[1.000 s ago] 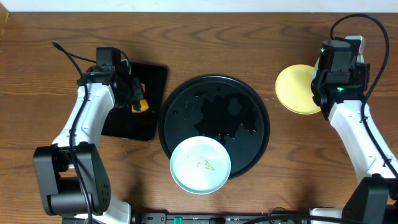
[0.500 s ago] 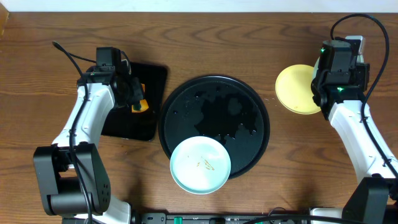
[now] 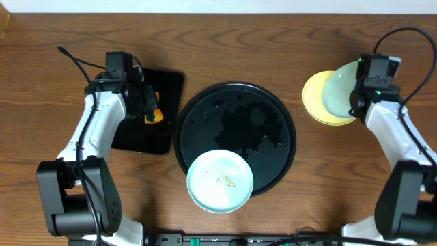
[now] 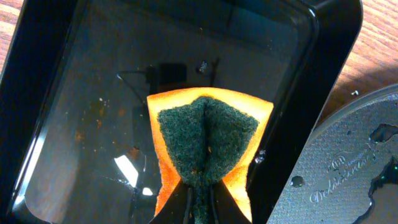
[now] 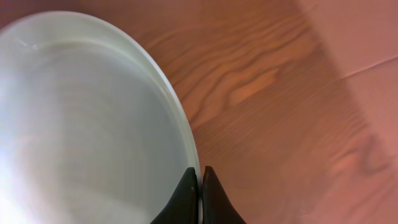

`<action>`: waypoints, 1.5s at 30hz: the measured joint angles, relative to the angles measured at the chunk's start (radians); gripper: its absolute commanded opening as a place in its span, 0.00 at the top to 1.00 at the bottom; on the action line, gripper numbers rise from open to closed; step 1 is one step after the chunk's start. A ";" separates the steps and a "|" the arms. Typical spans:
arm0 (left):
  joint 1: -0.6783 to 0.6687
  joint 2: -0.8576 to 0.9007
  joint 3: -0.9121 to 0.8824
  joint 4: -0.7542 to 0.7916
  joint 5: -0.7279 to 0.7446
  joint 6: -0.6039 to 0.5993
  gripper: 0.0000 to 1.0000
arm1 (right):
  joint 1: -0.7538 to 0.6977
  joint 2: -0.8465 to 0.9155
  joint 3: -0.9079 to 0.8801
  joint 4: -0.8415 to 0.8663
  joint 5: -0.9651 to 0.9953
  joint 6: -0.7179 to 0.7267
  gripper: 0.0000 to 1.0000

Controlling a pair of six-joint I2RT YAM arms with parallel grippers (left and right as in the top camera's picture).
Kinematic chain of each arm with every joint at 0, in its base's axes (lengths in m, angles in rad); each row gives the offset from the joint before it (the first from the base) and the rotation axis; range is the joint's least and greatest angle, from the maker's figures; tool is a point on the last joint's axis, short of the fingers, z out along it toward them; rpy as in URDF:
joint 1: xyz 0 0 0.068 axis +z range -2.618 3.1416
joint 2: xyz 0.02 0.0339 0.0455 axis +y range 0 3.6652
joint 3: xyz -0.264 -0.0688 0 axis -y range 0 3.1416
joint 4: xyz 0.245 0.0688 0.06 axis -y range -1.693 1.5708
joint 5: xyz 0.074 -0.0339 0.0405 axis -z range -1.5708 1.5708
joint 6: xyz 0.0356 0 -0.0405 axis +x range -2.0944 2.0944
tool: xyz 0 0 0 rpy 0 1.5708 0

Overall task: Clean dirty plates on tray and stack at the side
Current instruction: 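Open the right gripper and move it back to the round tray, then grasp the second pale green plate rim with the right gripper, drag it center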

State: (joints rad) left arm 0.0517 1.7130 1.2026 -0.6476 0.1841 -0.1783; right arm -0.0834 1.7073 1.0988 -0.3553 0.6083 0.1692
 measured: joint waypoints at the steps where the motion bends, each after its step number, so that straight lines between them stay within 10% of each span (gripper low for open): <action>1: 0.000 0.000 0.000 0.000 0.000 0.000 0.92 | 0.000 0.011 0.000 0.000 -0.010 0.016 0.98; 7: 0.000 0.000 0.000 0.000 0.000 0.000 0.93 | 0.000 0.024 0.000 0.001 -0.100 0.077 0.55; 25: 0.000 0.000 0.000 0.000 0.000 0.000 0.92 | 0.188 -0.092 0.004 -0.283 -0.895 -0.067 0.43; 45: 0.000 0.000 0.000 0.000 0.000 0.000 0.92 | 0.650 0.060 -0.066 -0.463 -1.020 -0.058 0.52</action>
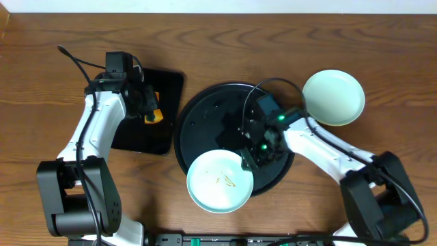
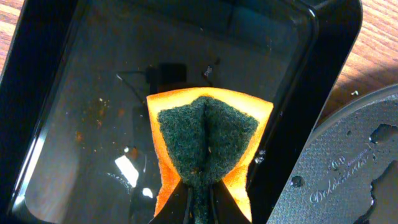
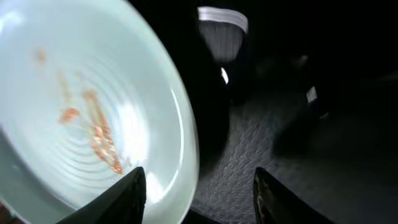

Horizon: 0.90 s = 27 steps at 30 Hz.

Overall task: Clean dirty plates on tray and stack at the side
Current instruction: 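Grasp the second pale green plate rim with the right gripper, drag it center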

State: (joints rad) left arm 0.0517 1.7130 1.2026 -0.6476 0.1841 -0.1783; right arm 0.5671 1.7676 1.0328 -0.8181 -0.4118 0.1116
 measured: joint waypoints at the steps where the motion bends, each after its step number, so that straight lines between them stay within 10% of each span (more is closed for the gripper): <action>1: 0.000 0.000 0.000 0.000 0.000 0.000 0.92 | 0.005 0.012 -0.003 -0.004 -0.001 0.003 0.57; 6: 0.000 0.000 0.000 0.000 0.000 0.000 0.92 | 0.022 0.063 -0.008 -0.012 -0.008 0.015 0.98; 27: 0.000 0.000 0.000 -0.001 0.000 0.000 0.92 | -0.041 0.068 -0.003 0.488 0.199 0.123 0.99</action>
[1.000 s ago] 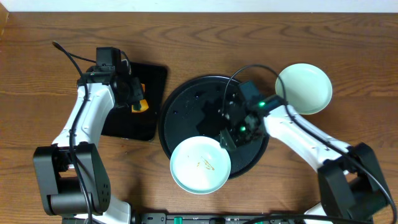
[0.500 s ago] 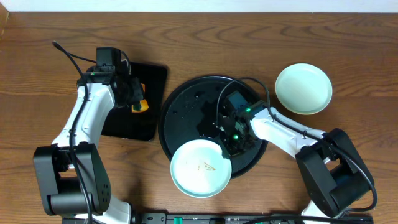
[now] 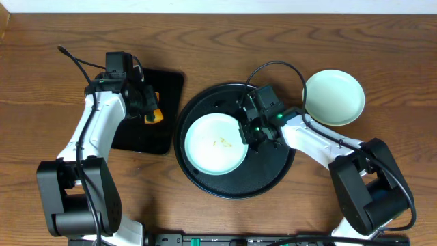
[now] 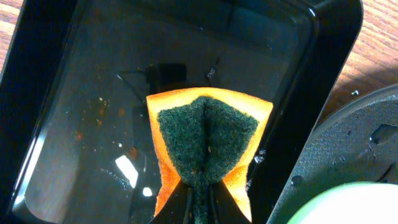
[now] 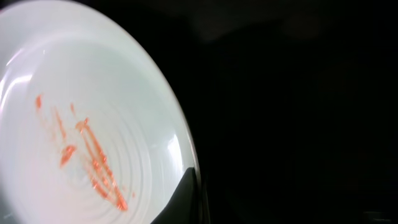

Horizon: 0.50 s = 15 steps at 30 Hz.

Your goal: Clean dirty plates on tray and stack at the side

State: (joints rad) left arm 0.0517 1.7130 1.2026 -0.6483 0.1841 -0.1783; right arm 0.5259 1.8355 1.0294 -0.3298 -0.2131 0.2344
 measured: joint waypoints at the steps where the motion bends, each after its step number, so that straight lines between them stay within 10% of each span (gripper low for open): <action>1: 0.000 0.000 0.000 0.000 0.000 0.000 0.92 | 0.000 0.000 0.000 0.005 0.040 0.005 0.99; 15: 0.000 0.000 0.000 0.000 0.000 0.000 0.92 | 0.000 0.000 0.002 0.108 0.328 0.165 0.99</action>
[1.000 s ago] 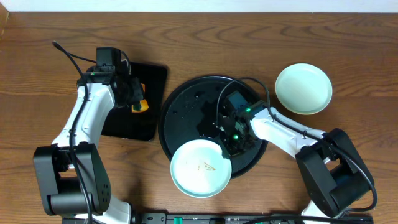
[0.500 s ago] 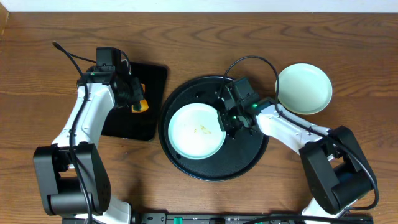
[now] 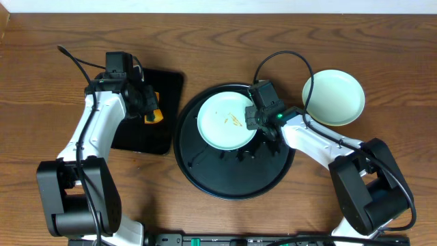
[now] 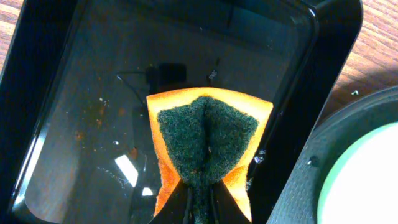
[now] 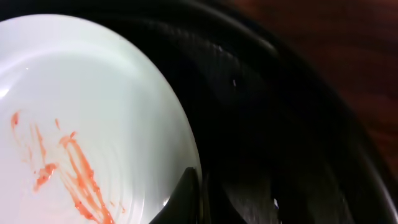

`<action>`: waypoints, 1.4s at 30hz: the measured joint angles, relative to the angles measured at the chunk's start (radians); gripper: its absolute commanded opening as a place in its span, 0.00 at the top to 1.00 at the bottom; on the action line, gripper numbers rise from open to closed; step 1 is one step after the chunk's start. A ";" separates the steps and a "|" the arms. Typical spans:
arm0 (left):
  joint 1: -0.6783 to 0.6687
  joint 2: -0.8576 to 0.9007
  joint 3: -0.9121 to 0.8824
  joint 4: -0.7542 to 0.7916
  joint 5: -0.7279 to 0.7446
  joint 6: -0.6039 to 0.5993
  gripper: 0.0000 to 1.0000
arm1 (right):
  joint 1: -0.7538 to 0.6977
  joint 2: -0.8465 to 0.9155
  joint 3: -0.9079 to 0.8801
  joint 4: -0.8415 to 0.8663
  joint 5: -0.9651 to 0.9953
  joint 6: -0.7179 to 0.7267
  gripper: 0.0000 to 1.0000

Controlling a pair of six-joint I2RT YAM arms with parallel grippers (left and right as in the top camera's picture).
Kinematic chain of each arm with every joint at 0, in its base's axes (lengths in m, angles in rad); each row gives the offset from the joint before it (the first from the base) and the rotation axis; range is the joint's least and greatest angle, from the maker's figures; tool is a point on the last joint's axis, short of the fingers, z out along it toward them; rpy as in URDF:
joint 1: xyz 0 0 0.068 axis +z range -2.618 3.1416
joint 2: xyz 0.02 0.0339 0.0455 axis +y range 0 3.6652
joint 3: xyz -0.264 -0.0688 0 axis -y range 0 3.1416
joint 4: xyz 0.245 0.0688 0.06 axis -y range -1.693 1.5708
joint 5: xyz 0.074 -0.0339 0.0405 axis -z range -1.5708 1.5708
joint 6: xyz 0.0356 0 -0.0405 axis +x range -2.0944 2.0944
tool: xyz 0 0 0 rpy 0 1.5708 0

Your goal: Clean dirty plates on tray and stack at the side

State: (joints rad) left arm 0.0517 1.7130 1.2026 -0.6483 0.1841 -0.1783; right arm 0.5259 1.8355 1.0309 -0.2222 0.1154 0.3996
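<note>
A pale green dirty plate point(image 3: 226, 121) streaked with orange sauce point(image 5: 65, 165) lies over the upper part of the round black tray point(image 3: 235, 171). My right gripper point(image 3: 255, 121) is shut on the plate's right rim point(image 5: 189, 168). A clean pale green plate point(image 3: 334, 97) sits on the wood at the right, over a yellow one whose edge barely shows. My left gripper point(image 4: 199, 198) is shut on an orange sponge with a green scouring face point(image 4: 206, 140), held over the black rectangular basin point(image 4: 68, 99).
The black basin point(image 3: 160, 85) holds shallow water with specks, left of the round tray. Water droplets lie on the tray's textured floor. Cables loop above both arms. Bare wood table point(image 3: 341, 41) surrounds everything.
My right gripper has carried the dirty plate from the tray's centre-left toward the tray's upper part. The left gripper and sponge have not moved.
First my right gripper was shut on a clean plate over the yellow one at the right, with the dirty plate at the tray's front edge. Then it stood open beside the dirty plate. Then it was shut on that plate's rim, now further back on the tray.
</note>
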 measured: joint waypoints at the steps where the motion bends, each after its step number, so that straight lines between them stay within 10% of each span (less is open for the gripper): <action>1: 0.000 0.000 0.000 0.000 0.000 0.000 0.92 | 0.000 0.000 0.000 -0.001 0.006 0.011 0.99; 27: 0.003 0.222 0.011 0.107 -0.034 0.023 0.93 | 0.000 0.000 0.000 -0.069 0.016 0.056 0.99; 42: 0.003 0.047 0.023 0.082 -0.064 0.042 0.92 | 0.000 0.000 0.000 -0.072 0.016 0.057 0.99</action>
State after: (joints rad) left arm 0.0544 1.7596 1.2259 -0.5659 0.1196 -0.1364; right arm 0.5259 1.8355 1.0313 -0.2939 0.1310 0.4564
